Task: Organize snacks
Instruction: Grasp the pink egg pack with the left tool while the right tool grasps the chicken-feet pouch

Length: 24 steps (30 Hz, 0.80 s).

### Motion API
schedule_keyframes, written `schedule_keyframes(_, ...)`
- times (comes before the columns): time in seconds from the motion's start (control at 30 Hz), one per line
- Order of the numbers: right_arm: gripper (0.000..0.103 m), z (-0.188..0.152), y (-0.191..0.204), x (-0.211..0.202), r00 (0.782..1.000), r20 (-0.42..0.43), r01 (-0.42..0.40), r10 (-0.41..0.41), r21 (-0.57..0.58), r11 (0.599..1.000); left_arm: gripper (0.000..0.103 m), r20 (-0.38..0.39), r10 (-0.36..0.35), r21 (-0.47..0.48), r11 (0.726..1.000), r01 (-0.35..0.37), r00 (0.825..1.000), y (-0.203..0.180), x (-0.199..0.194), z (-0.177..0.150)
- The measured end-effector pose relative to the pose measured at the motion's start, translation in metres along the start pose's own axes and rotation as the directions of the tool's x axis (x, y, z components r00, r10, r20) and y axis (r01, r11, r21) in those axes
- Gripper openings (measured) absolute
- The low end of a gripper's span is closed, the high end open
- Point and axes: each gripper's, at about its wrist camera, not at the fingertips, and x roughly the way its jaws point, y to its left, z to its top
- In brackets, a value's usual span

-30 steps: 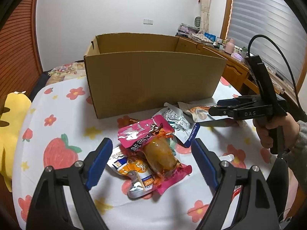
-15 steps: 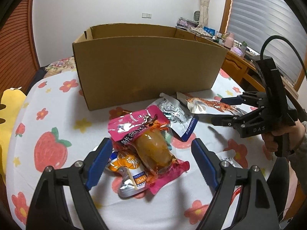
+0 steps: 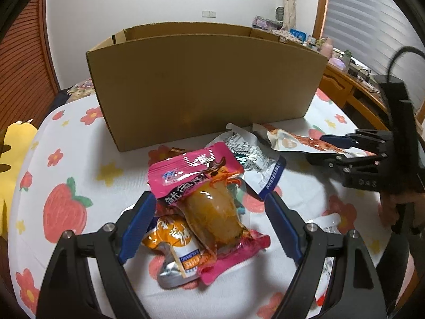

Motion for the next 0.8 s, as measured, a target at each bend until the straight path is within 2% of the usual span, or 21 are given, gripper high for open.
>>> schedule_keyframes(0.2, 0.045, -0.008, 0.002, -0.003, 0.999, 0.041, 0.01, -0.01, 0.015, 1.0, 0.083, -0.041, 0.061, -0.008, 0.998, -0.061, 0.997, -0.001, 0.013, 0.0)
schedule_keyframes(0.23, 0.045, -0.008, 0.001, -0.003, 0.999, 0.041, 0.008, -0.009, 0.016, 1.0, 0.081, -0.041, 0.078, -0.002, 0.997, -0.079, 0.996, -0.002, 0.014, 0.0)
schedule_keyframes(0.27, 0.045, -0.008, 0.002, -0.003, 0.999, 0.041, 0.008, -0.008, 0.017, 1.0, 0.075, -0.043, 0.086, -0.003, 0.996, -0.086, 0.995, -0.001, 0.014, 0.0)
schedule_keyframes(0.33, 0.045, -0.008, 0.003, -0.002, 0.999, 0.043, 0.011, -0.012, 0.015, 1.0, 0.071, -0.042, 0.091, -0.009, 0.996, -0.091, 0.995, -0.001, 0.013, 0.0)
schedule_keyframes(0.4, 0.045, -0.008, 0.005, -0.002, 0.999, 0.045, 0.014, -0.014, 0.013, 1.0, 0.056, -0.04, 0.078, -0.019, 0.997, -0.078, 0.996, 0.001, 0.011, 0.0)
schedule_keyframes(0.53, 0.045, -0.008, 0.006, -0.001, 0.999, 0.046, 0.013, -0.014, 0.014, 1.0, 0.05, -0.051, 0.059, -0.03, 0.998, -0.061, 0.997, 0.001, 0.006, -0.003)
schedule_keyframes(0.6, 0.045, -0.008, 0.006, -0.001, 0.999, 0.046, 0.011, -0.012, 0.016, 1.0, 0.044, -0.053, 0.051, -0.033, 0.998, -0.053, 0.997, 0.0, 0.003, -0.006)
schedule_keyframes(0.8, 0.045, -0.008, 0.007, -0.001, 0.999, 0.048, 0.011, -0.012, 0.016, 1.0, 0.04, -0.038, 0.047, -0.024, 0.999, -0.048, 0.998, -0.003, -0.007, -0.014)
